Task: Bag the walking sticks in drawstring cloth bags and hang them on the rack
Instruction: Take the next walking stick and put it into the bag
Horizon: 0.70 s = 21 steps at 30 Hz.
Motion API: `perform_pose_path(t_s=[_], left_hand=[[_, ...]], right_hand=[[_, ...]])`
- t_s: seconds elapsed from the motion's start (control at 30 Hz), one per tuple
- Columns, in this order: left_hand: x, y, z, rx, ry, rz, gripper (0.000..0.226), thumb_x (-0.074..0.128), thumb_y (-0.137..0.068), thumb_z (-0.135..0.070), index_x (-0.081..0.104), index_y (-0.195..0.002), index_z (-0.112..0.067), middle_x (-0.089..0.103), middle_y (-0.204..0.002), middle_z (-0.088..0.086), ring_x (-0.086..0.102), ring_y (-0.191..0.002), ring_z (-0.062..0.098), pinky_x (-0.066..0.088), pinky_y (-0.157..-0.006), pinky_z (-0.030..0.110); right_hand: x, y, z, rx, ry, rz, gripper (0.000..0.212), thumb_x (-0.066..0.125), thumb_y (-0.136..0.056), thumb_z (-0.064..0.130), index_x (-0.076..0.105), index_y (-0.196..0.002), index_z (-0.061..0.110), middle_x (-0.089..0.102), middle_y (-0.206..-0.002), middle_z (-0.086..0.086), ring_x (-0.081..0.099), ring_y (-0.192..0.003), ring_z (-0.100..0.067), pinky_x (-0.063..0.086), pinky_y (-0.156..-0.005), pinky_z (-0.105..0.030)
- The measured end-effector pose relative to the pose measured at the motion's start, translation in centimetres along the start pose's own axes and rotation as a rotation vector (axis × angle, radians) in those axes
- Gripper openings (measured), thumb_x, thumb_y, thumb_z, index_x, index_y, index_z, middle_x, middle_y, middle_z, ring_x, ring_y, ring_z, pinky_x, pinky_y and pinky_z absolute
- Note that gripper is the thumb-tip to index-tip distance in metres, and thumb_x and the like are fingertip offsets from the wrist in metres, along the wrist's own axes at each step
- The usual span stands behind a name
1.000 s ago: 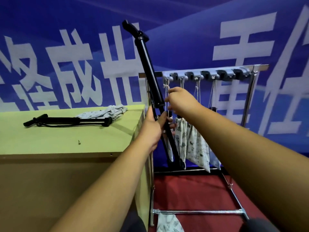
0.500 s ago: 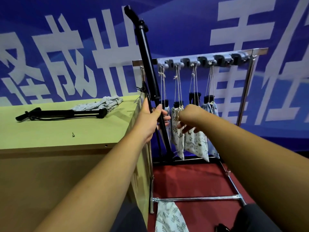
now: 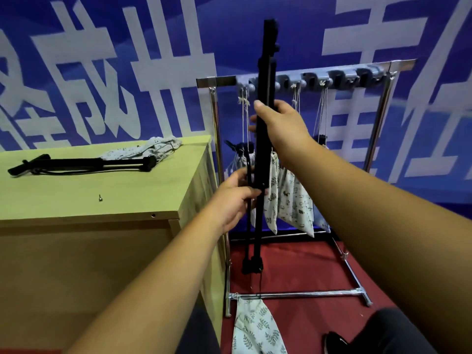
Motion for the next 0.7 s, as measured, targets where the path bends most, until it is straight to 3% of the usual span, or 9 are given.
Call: perform_pose_path(t_s=[0.1, 0.2, 0.27, 0.33, 0.43, 0.57, 0.7], left_hand=[[-0.2, 0.1, 1.7, -0.146, -0.005, -0.066, 0.035, 0.055, -0.1, 0.008, 0.066, -0.115, -0.021, 0.075, -0.09, 0.006, 0.065, -0.08, 0.022, 0.049, -0.074, 0.036], [-0.4, -0.2, 4.0, -0.157, -0.124, -0.04, 0.021, 0.058, -0.105, -0.001, 0.07, -0.102, -0.019, 0.073, -0.074, -0.005, 0.06, -0.065, 0.011, 0.049, -0.073, 0.034], [-0.5, -0.1, 5.7, -0.179, -0.187, -0.013, 0.021, 0.057, -0.106, -0.001, 0.07, -0.105, -0.018, 0.074, -0.081, -0.003, 0.065, -0.064, 0.008, 0.055, -0.074, 0.035], [-0.7, 0.0, 7.3, -0.188, -0.239, -0.021, 0.018, 0.058, -0.107, -0.004, 0.069, -0.109, -0.018, 0.075, -0.092, 0.001, 0.071, -0.075, 0.012, 0.059, -0.073, 0.033], [-1.2, -0.1, 9.9, -0.139, -0.349, -0.07, 0.013, 0.062, -0.107, -0.012, 0.07, -0.104, -0.022, 0.072, -0.088, -0.003, 0.068, -0.079, 0.012, 0.053, -0.063, 0.021], [-2.0, -0.4, 12.9, -0.124, -0.378, -0.075, 0.014, 0.064, -0.104, -0.004, 0.071, -0.098, -0.015, 0.076, -0.088, 0.005, 0.07, -0.079, 0.016, 0.057, -0.075, 0.026], [-2.8, -0.3, 14.8, -0.195, -0.316, -0.109, 0.014, 0.058, -0.107, -0.002, 0.066, -0.099, -0.011, 0.078, -0.079, -0.005, 0.073, -0.069, 0.005, 0.052, -0.056, 0.014]], right_hand=[[-0.6, 0.4, -2.6, 0.037, -0.034, -0.008, 0.01, 0.07, -0.102, 0.031, 0.064, -0.109, 0.025, 0.075, -0.105, -0.007, 0.074, -0.081, -0.02, 0.063, -0.085, -0.046], [-1.0, 1.4, -5.9, 0.085, 0.024, -0.034, 0.024, 0.069, -0.102, 0.037, 0.065, -0.119, 0.02, 0.073, -0.097, 0.0, 0.071, -0.074, -0.013, 0.06, -0.072, -0.036], [-1.3, 2.3, -8.1, 0.089, 0.04, -0.055, 0.034, 0.066, -0.103, 0.048, 0.065, -0.124, 0.021, 0.073, -0.092, 0.005, 0.07, -0.075, -0.011, 0.061, -0.073, -0.033], [-1.7, 3.0, -10.1, 0.058, 0.056, -0.078, 0.036, 0.066, -0.101, 0.051, 0.065, -0.124, 0.023, 0.073, -0.092, 0.007, 0.072, -0.078, -0.012, 0.061, -0.075, -0.033], [-2.5, 3.6, -13.3, 0.042, 0.045, -0.128, 0.023, 0.071, -0.099, 0.041, 0.069, -0.114, 0.024, 0.074, -0.091, 0.004, 0.074, -0.082, -0.019, 0.062, -0.084, -0.046], [-3.8, 5.0, -17.8, 0.04, 0.101, -0.138, 0.017, 0.068, -0.1, 0.043, 0.066, -0.109, 0.028, 0.071, -0.082, 0.007, 0.07, -0.077, -0.015, 0.06, -0.086, -0.051], [-4.7, 7.4, -22.3, 0.087, 0.058, -0.128, 0.006, 0.064, -0.105, 0.035, 0.062, -0.106, 0.03, 0.069, -0.083, 0.01, 0.067, -0.079, -0.017, 0.059, -0.084, -0.049]])
Point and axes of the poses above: each hand's wrist, its own y-axis away from the middle knuckle, its own x-axis out of the palm, z = x × y, the point moved 1 cm from there along -y, towards the middle knuckle
